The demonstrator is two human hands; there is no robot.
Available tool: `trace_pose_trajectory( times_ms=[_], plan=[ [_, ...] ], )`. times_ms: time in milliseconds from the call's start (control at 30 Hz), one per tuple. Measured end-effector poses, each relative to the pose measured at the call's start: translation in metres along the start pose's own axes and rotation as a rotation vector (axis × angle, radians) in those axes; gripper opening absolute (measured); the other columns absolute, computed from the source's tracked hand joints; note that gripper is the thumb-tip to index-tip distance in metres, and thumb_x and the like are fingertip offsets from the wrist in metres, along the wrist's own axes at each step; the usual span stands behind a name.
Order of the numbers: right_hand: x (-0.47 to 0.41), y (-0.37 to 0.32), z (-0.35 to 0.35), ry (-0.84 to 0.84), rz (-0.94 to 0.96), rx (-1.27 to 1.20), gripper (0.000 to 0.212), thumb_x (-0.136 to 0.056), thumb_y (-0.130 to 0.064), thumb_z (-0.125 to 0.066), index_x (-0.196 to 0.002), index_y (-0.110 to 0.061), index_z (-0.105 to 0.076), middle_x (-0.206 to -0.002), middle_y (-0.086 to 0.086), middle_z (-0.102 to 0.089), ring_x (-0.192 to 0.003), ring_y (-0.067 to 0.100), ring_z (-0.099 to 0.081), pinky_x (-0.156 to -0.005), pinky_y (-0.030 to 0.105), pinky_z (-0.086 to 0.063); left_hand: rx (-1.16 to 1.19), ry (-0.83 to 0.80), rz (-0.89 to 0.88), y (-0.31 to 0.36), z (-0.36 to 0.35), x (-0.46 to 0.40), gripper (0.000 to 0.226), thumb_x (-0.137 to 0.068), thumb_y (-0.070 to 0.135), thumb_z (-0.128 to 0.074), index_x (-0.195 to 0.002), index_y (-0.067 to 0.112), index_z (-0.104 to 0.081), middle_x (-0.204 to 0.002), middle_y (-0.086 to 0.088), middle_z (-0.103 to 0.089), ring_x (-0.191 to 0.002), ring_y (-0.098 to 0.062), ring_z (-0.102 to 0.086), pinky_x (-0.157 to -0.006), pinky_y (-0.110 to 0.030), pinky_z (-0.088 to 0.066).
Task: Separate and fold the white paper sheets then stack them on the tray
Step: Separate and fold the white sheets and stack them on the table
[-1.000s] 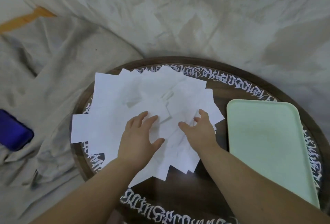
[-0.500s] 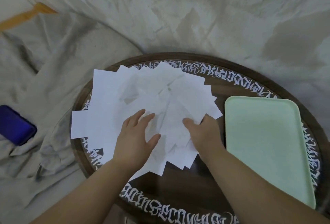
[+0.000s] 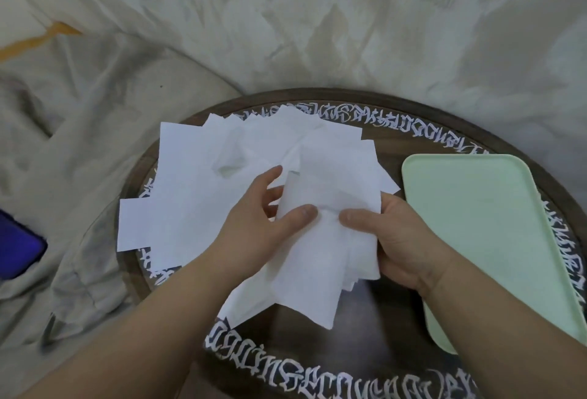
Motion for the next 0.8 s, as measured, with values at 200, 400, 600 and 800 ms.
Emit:
trace_pose_trajectory(
  times_ms=[200, 400, 600, 800],
  plan=[
    [-0.009, 0.034, 0.016, 0.167, 0.108, 0.231, 0.015, -0.085, 0.004, -0.064, -0.094, -0.006, -0.070, -0.097, 0.012, -0.074, -0.092, 0.029, -0.071, -0.083, 0.042, -0.055, -0.055, 0.116, -0.059, -0.034, -0.004, 0.003, 0.054, -0.080, 0.038, -0.078, -0.128, 0.040, -0.054, -0.099, 0.015, -0.070, -0.081, -0.002, -0.068, -0.069, -0.019, -0.053],
    [-0.016, 0.042, 0.023, 0.184, 0.237, 0.405, 0.020, -0.082, 0.005, -0.066, -0.095, -0.009, -0.070, -0.093, 0.009, -0.075, -0.090, 0.029, -0.071, -0.083, 0.042, -0.057, 0.065, 0.027, -0.070, -0.059, -0.007, -0.001, 0.025, -0.081, 0.027, -0.078, -0.105, 0.026, -0.071, -0.091, 0.012, -0.075, -0.079, -0.007, -0.072, -0.067, -0.022, -0.057],
    [-0.013, 0.046, 0.022, 0.222, 0.419, 0.508, 0.021, -0.080, 0.004, -0.063, -0.092, -0.011, -0.071, -0.092, 0.008, -0.075, -0.088, 0.030, -0.071, -0.087, 0.053, -0.055, 0.203, -0.045, -0.159, -0.071, -0.005, -0.004, 0.058, -0.060, 0.028, -0.083, -0.115, 0.018, -0.065, -0.106, -0.002, -0.075, -0.095, -0.024, -0.073, -0.086, -0.045, -0.057],
    [0.029, 0.067, 0.007, 0.267, 0.547, 0.565, 0.014, -0.079, 0.000, -0.064, -0.087, -0.010, -0.070, -0.089, 0.007, -0.075, -0.086, 0.030, -0.071, -0.083, 0.057, -0.055, 0.093, 0.253, -0.218, -0.091, 0.006, 0.046, 0.031, -0.077, 0.020, -0.081, -0.105, 0.018, -0.068, -0.100, -0.001, -0.073, -0.088, -0.023, -0.072, -0.085, -0.045, -0.058]
  ],
)
Point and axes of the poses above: each hand's wrist, its own x-axis away from the middle knuckle, its own z-axis out of the back of the hand, y = z × x, the point moved 4 cm from there along -x, towards the middle knuckle
